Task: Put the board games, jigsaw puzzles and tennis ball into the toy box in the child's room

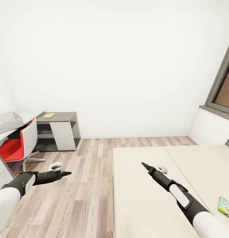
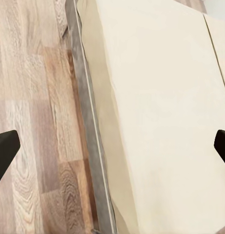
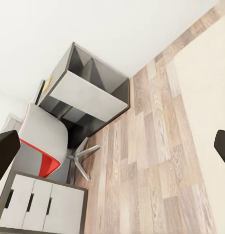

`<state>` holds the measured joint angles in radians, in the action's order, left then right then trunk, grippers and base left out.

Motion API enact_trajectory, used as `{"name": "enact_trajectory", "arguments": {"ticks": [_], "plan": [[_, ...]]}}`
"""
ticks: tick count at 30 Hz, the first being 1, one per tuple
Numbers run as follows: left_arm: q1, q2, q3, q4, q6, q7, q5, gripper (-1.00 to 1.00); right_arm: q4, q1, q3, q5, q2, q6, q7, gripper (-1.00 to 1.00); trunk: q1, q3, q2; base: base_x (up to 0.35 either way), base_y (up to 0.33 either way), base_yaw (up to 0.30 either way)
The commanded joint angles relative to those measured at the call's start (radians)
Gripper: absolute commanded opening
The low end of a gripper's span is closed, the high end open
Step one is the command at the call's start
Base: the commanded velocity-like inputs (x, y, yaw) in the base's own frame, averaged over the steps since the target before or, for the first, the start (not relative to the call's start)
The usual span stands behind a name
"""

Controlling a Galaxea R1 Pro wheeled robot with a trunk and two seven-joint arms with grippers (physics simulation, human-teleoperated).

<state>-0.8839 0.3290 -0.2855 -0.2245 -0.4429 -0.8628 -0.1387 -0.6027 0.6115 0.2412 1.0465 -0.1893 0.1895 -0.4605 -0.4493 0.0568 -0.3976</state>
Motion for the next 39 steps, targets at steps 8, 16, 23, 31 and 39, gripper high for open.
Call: {"name": "enact_trajectory", "arguments": {"ticks": [8, 16, 23, 31, 39], "plan": [[0.0, -0.001, -0.009, -0.001, -0.006, -0.005, -0.01, 1.0, 0.0, 0.001, 0.007, 0.01, 0.003, 0.002, 0.002, 1.0, -0.001, 0.002, -0.002, 0.0, -0.004, 0.0], [0.0, -0.001, -0.009, -0.001, -0.006, -0.005, -0.01, 1.0, 0.0, 0.001, 0.007, 0.01, 0.002, 0.002, 0.004, 1.0, -0.001, 0.002, -0.002, 0.0, 0.0, 0.0], [0.0, -0.001, -0.01, -0.001, -0.006, -0.005, -0.01, 1.0, 0.0, 0.001, 0.007, 0.01, 0.002, 0.002, 0.004, 1.0, -0.001, 0.002, -0.002, 0.0, -0.006, 0.0], [0.0, -0.002, -0.008, -0.001, -0.006, -0.005, -0.01, 1.0, 0.0, 0.001, 0.007, 0.01, 0.003, 0.002, 0.004, 1.0, -0.001, 0.002, -0.002, 0.0, -0.13, 0.0], [0.0, -0.001, -0.009, -0.001, -0.006, -0.005, -0.01, 1.0, 0.0, 0.001, 0.007, 0.01, 0.004, 0.002, 0.005, 1.0, -0.001, 0.002, -0.002, 0.0, -0.054, 0.0]]}}
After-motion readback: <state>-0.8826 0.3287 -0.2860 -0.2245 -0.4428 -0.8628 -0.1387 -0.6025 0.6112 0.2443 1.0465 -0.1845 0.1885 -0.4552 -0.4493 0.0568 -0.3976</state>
